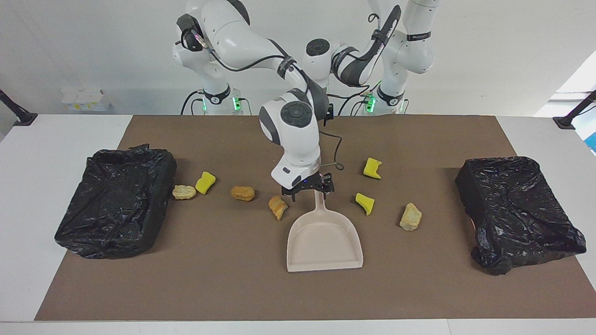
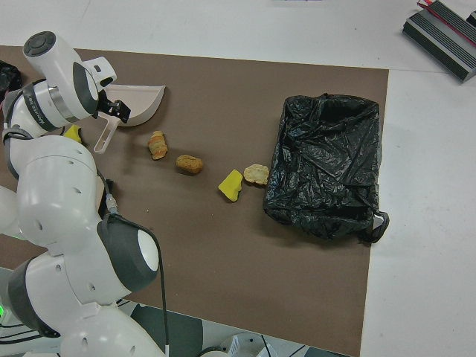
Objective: Sweep and dump trash in bin
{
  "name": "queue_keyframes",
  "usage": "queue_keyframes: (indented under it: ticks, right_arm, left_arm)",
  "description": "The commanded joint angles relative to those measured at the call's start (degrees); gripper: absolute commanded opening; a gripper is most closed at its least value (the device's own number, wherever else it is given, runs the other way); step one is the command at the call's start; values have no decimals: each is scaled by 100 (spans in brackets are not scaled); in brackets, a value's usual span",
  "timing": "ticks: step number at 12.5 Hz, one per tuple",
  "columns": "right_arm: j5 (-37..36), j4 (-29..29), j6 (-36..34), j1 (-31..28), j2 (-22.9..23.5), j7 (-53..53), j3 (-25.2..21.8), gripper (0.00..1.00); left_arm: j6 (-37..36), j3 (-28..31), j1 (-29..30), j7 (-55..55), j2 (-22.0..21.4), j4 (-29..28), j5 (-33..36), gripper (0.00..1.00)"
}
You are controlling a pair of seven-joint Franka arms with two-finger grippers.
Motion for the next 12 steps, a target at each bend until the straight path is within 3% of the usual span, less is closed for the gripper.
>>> queue_keyframes:
  ticks: [1,3,4,6,12]
  right_arm:
    - [-214,68,54,79,63,278,31,100]
    - [-188,-28,133,62,36,278,40,100]
    - [-161,-377,316,61,-86,278,40,99]
    - [-100,-915,694,0,-306,208,48,86]
    - [-108,-1066,643,44,-421,191,49,57]
  left_arm:
    - [111,89,-148,-75,-116,-174,-139,80]
    - [120,89,-210,-137,-133,-183,-428,75]
    - [120,89,-210,-128,-133,-183,-499,72]
    - [85,89,-210,-110,-142,-183,-508,68]
    - [41,80,-376,-128,-273,-367,-675,64]
